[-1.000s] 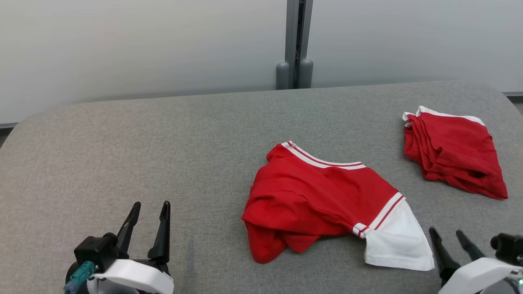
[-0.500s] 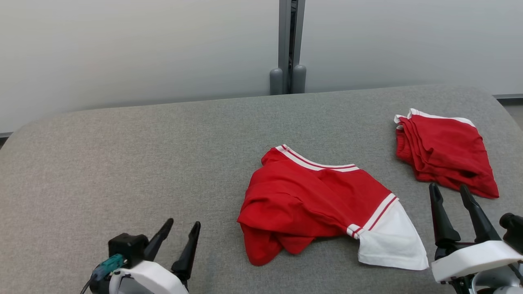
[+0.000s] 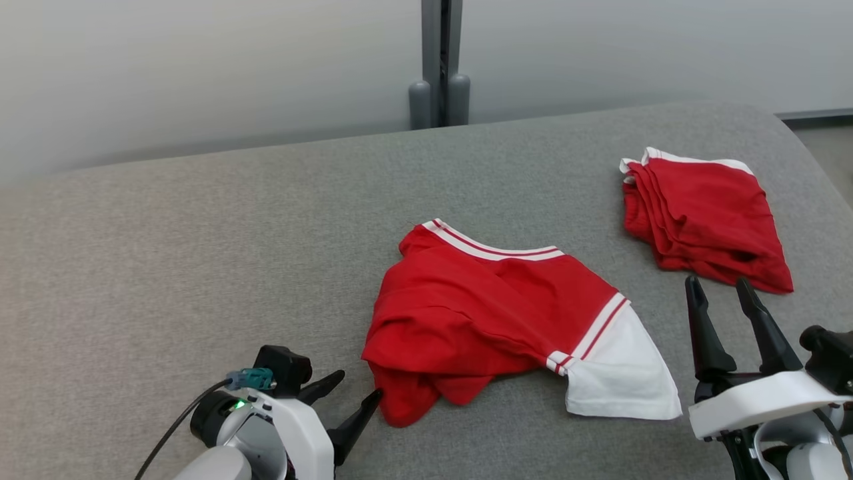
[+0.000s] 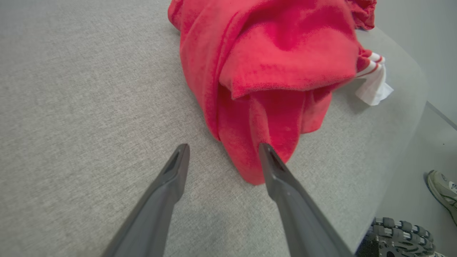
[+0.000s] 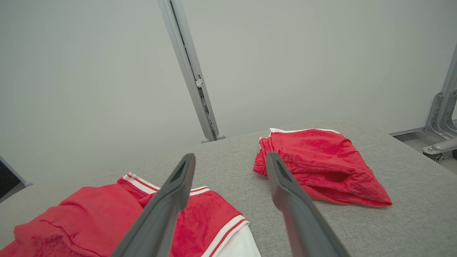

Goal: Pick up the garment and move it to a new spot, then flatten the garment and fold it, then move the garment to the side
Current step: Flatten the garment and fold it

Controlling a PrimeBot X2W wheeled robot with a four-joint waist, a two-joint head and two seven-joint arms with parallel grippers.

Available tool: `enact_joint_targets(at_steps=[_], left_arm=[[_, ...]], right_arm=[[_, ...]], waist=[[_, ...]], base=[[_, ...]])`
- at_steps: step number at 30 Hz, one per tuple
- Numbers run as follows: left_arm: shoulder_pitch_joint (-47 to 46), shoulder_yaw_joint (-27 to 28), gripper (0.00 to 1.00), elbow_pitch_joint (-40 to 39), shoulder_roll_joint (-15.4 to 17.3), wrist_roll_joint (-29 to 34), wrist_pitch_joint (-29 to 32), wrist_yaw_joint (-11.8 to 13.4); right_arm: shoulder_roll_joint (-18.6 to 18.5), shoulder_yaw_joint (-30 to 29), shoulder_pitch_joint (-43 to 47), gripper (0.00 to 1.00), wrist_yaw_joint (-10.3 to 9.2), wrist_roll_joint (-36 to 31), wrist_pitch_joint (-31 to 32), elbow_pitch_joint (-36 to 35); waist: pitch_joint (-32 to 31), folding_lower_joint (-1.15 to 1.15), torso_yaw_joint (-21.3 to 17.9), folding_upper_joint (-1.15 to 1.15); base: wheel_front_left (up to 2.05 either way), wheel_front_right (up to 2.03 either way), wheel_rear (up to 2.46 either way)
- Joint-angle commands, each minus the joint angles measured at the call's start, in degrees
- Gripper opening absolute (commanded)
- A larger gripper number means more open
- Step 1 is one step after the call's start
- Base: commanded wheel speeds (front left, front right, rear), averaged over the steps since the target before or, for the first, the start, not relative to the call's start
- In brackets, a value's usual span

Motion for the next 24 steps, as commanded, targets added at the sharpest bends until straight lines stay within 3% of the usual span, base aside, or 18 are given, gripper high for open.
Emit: enact_joint_targets(at_steps=[1,11,12,13,20,24], left_arm=[[-1.64,-1.37,1.0,0.35,0.68,-1.33,0.06,-0.01],[-9.21,-11.12,1.0,4.1,0.93,-10.42,-3.47,-0.01],[-9.76,-11.96,0.65,4.4,1.03,-11.11,-3.82,-0.01],[-10.32,-12.71,0.0,4.72,1.22,-11.78,-4.41,-0.01],[-14.18,-14.41,0.0,9.46,3.71,-11.03,-10.29,0.08],[-17.28,-13.92,0.0,11.6,5.59,-7.58,-13.78,2.2]], right_arm=[[-0.07,0.14,-0.88,1.0,0.01,-0.3,-0.36,-0.05],[0.31,0.98,-2.39,1.0,0.01,-0.45,-1.9,1.63],[0.35,1.12,-2.44,1.0,0.01,-0.46,-2.17,1.83],[0.39,1.19,-2.5,1.0,0.01,-0.51,-2.26,2.08],[0.45,0.98,-2.66,1.0,0.01,-0.98,-2.99,3.33],[0.48,0.81,-2.22,1.0,0.01,-0.88,-3.32,3.71]], waist=[[1.18,0.0,-1.11,0.0],[3.83,0.0,-4.32,0.0],[3.88,0.0,-4.47,0.0],[3.87,0.0,-4.59,0.0],[3.08,0.0,-4.33,0.0],[2.44,0.0,-3.81,0.0]], base=[[0.0,0.0,0.0],[0.0,0.0,0.0],[0.0,0.0,0.0],[0.0,0.0,0.0],[0.0,0.0,0.0],[0.0,0.0,0.0]])
